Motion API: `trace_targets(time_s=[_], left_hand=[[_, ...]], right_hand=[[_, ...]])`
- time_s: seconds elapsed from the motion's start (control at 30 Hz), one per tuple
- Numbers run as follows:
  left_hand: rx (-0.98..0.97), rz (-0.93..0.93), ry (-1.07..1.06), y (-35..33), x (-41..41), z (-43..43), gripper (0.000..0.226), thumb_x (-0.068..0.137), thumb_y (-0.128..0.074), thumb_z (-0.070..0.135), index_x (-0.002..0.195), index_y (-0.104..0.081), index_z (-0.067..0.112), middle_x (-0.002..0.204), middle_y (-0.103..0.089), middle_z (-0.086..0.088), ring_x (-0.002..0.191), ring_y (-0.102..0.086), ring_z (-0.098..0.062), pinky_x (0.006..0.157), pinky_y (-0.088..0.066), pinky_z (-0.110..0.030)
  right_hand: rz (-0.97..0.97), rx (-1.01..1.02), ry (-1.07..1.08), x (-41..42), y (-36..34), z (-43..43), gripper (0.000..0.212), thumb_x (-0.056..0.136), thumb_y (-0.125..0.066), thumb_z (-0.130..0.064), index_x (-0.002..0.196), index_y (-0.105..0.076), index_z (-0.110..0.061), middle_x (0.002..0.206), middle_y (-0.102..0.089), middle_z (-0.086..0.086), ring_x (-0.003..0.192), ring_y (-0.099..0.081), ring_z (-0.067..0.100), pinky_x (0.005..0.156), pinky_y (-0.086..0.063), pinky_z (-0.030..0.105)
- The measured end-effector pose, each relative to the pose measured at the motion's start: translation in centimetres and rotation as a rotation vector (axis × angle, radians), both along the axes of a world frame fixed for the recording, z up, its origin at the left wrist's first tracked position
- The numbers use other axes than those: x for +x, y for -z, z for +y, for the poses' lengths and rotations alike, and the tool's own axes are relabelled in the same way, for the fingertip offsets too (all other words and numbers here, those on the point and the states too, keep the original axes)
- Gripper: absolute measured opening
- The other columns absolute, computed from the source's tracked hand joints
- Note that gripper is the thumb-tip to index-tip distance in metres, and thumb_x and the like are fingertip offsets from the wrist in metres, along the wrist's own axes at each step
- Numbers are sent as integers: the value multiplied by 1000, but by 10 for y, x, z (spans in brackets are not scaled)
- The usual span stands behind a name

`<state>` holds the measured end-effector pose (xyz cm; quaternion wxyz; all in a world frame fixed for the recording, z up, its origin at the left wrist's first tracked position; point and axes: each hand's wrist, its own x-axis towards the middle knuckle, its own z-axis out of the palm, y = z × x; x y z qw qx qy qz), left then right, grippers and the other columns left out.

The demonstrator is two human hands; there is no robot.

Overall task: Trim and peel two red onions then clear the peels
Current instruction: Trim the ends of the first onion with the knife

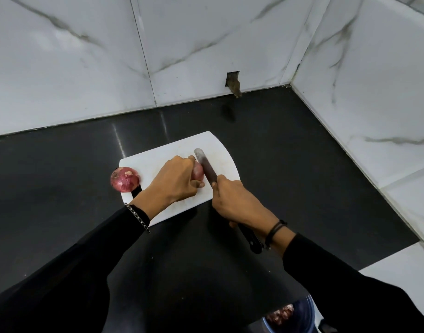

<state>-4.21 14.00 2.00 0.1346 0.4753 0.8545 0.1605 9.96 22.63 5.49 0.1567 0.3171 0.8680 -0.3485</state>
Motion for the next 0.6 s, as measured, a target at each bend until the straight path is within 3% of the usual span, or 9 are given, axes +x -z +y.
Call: trace_targets(time_s=[0.1, 0.23, 0.4, 0.6], left_hand=[[-14, 31, -6, 2, -1, 3, 28, 86, -72, 31, 93, -55, 10, 74, -47, 2, 74, -44, -21, 66, -33, -29], [-33, 23, 13, 1, -5, 7, 22, 86, -73, 28, 91, -57, 15, 67, -41, 8, 68, -41, -14, 65, -33, -27], [-53, 28, 17, 7, -11, 7, 34, 83, -75, 38, 99, -58, 13, 84, -55, -4, 74, -49, -21, 66, -37, -30], [-23, 57, -11, 8, -11, 8, 38, 80, -77, 42, 96, -61, 11, 78, -55, -4, 71, -48, -21, 64, -35, -30]], right_hand=[[4, 28, 2, -5, 3, 0, 13, 105, -34, -22, 103, -42, -12, 97, -49, 9, 53, -59, 25, 41, -44, 28], [-13, 3, 19, 2, 1, -4, 13, 106, -34, -22, 109, -42, -12, 104, -50, 11, 57, -62, 26, 41, -46, 27], [-18, -41, 24, 17, 0, -4, 16, 106, -33, -26, 103, -42, -13, 102, -49, 10, 58, -64, 28, 40, -46, 24], [19, 4, 61, -5, 10, -7, 10, 104, -32, -17, 106, -39, -11, 102, -46, 12, 57, -56, 26, 40, -43, 28]])
